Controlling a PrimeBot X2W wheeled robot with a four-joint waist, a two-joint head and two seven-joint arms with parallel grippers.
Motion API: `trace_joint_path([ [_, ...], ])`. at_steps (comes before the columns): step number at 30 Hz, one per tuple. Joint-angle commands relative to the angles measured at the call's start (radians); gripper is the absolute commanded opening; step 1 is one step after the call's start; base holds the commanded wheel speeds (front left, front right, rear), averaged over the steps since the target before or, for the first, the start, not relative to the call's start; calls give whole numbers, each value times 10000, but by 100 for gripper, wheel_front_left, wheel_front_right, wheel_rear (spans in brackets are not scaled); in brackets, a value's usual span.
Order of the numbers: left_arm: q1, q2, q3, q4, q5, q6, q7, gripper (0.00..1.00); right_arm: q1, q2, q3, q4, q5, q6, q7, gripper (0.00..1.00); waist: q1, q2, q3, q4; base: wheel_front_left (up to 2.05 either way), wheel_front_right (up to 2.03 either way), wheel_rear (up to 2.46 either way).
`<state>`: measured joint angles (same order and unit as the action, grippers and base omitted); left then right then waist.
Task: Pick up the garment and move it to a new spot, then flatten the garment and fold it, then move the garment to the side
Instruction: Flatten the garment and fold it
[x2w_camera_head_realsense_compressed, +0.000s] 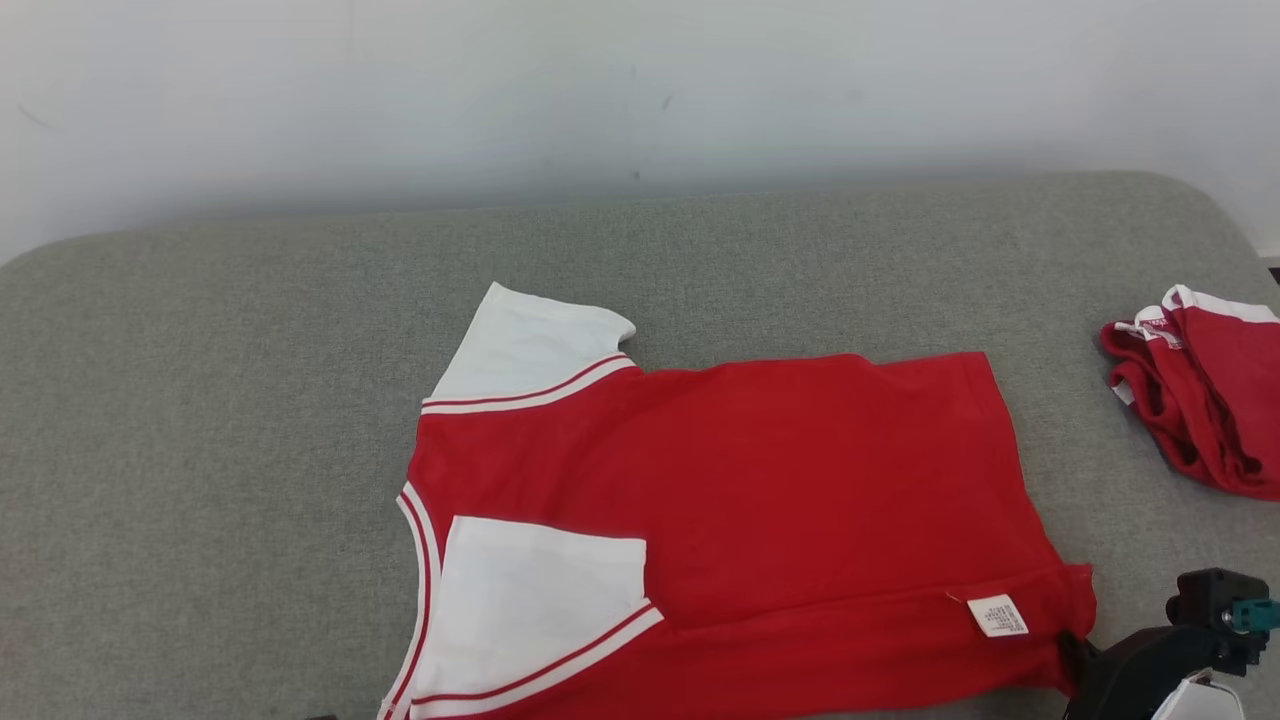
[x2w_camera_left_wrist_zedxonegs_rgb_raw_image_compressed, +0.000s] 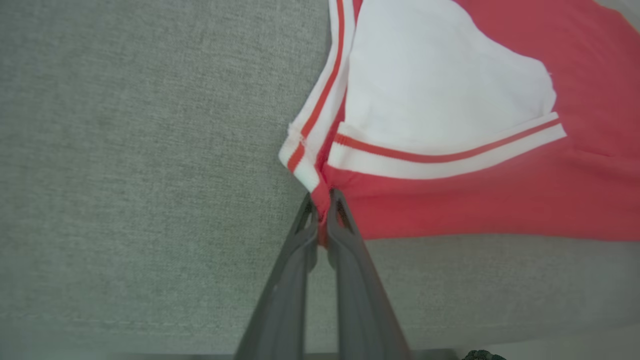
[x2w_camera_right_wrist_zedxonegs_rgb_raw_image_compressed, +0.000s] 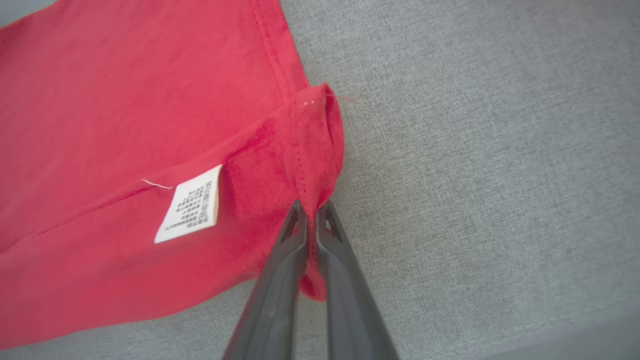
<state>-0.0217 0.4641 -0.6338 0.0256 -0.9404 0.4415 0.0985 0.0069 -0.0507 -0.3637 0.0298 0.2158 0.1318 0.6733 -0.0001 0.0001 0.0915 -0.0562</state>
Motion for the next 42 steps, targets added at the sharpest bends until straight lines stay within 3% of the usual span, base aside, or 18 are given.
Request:
trace_joint_path([
  [1,146,152,-49,-12,111,103,16,0,158,15,-44,-12,123,-20,6,0,1,-1,-40,8,0,0,0],
  [3,293,148,-148,-71,129,165,64,0,290,15,-18,46,166,-20,-43,0,1,-1,-78,-2,0,0,0],
  [4,327,132,-162,-74,147,184,16,0,338,15,-8,63,152,-20,-124,33,1,-1,-103,-9,0,0,0],
  [5,326,166,-196,-43,262,185,-41,26,340,12,-69,119,115,-20,-223,100,1,-1,-117,-20,0,0,0],
  [6,329,195,-244,24,331,216,-90,95,332,14,-68,192,98,-20,-288,100,1,-1,-142,-37,0,0,0],
  [7,339,202,-270,106,393,248,-112,100,325,21,-28,256,83,-20,-330,100,1,-1,-181,-56,0,0,0],
  [17,-170,507,5,-60,662,566,-218,100,-339,23,147,-250,-352,-20,-435,100,1,-1,-211,-154,0,0,0],
  [22,-1556,910,153,-120,1101,270,12,100,-1353,20,405,-676,-742,-20,50,100,1,-1,97,-195,0,0,0],
  [25,-2752,928,28,234,1301,-98,432,100,-2215,19,568,-553,-1136,-20,453,100,1,-1,405,-287,0,0,0],
  [33,-6435,328,-249,1973,1673,-1397,1399,100,-5000,-271,1238,736,-1759,-20,1231,100,1,-1,1946,-741,0,0,0],
  [38,-8258,181,-640,3351,1877,-2365,2178,100,-6463,-434,1985,1484,-1836,-20,998,100,1,-1,2772,-1176,0,0,0],
  [42,-9196,58,-777,4386,1990,-2869,2423,100,-7177,-364,2576,1987,-1633,-20,713,100,1,-1,3179,-1540,0,0,0],
])
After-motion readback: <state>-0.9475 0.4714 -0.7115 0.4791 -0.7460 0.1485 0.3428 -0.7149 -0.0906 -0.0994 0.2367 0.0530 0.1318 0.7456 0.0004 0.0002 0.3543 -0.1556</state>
